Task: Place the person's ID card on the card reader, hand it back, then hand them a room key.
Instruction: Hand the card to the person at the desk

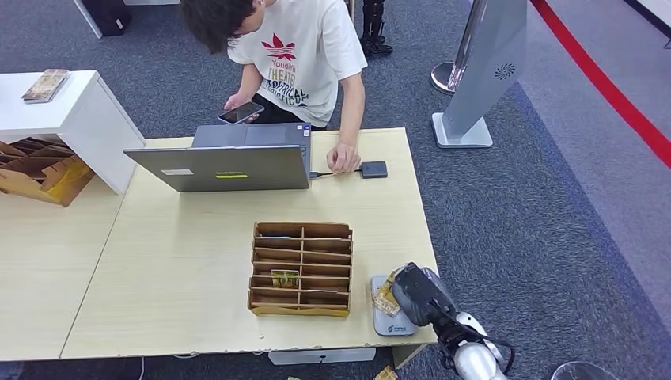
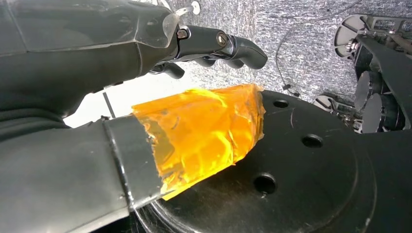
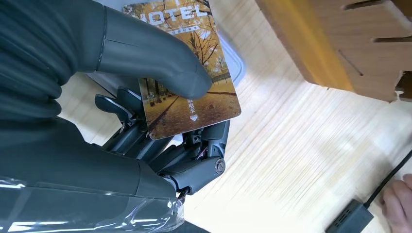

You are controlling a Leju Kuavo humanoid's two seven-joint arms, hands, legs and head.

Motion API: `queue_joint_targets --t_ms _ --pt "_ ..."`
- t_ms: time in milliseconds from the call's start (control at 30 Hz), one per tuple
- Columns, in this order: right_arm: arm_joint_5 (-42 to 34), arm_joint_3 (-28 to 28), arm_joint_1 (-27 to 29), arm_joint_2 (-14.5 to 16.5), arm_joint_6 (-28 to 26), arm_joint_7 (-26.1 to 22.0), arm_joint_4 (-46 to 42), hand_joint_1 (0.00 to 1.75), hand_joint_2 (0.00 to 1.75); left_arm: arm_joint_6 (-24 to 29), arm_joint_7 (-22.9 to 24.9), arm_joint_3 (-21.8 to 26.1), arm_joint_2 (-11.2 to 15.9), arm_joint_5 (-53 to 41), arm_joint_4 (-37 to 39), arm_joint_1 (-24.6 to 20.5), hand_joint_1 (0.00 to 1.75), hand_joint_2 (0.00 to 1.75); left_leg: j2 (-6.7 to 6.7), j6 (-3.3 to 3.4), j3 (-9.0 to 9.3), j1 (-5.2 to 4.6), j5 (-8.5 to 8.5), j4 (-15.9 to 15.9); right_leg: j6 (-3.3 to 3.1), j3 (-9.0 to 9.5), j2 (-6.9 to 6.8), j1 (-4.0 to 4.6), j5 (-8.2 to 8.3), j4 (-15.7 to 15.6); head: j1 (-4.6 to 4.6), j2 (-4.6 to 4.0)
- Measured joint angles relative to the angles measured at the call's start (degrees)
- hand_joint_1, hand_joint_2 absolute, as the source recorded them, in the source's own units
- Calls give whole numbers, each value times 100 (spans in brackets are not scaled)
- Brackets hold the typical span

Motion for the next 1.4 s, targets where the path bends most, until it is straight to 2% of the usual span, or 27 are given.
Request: queue_joint_targets --t_ms 333,1400 --pt "378 44 -47 0 -39 101 89 175 175 -23 0 -55 -10 3 0 -6 0 0 0 0 0 0 0 0 0 1 0 0 0 0 0 0" --pt "491 49 -91 3 13 113 152 175 175 -42 21 -85 -20 7 0 -11 0 0 0 0 6 0 0 0 0 6 0 0 0 0 -1 0"
